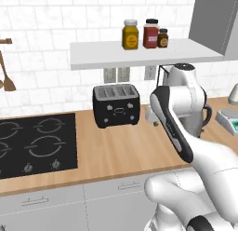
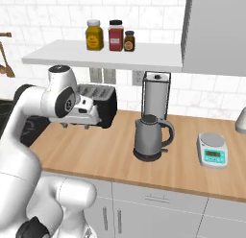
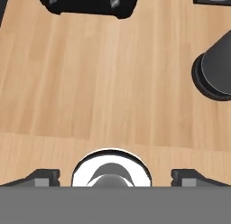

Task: Navigate to the toaster oven.

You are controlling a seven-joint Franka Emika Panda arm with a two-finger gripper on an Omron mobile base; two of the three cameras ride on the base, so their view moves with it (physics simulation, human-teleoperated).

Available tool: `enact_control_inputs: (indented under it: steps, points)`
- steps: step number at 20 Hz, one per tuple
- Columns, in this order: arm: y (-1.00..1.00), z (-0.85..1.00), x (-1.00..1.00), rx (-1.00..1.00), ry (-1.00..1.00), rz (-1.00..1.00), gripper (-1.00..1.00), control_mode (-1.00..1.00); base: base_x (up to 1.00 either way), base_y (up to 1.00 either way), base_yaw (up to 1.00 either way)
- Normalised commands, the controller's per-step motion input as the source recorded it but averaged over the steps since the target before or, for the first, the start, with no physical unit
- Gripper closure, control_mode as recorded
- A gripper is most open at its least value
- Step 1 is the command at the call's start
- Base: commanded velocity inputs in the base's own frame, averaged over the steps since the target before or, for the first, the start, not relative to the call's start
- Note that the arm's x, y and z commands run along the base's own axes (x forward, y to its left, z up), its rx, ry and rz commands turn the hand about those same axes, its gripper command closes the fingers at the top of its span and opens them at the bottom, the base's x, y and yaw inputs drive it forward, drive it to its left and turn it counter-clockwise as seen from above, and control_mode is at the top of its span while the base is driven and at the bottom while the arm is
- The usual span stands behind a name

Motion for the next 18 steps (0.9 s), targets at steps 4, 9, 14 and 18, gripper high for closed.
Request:
enact_control_inputs:
  steps: [4,9,14,18]
  points:
    - [0.00,0.00,0.00,0.00,0.00,0.00,-1.00,1.00,-0.31,0.00,0.00]
    - [0.00,0.00,0.00,0.00,0.00,0.00,-1.00,1.00,-0.48,-0.08,-0.16]
    - [0.00,0.00,0.00,0.00,0.00,0.00,-1.00,1.00,-0.47,-0.22,-0.37]
    - [0.00,0.00,0.00,0.00,0.00,0.00,-1.00,1.00,-0.41,-0.26,-0.48]
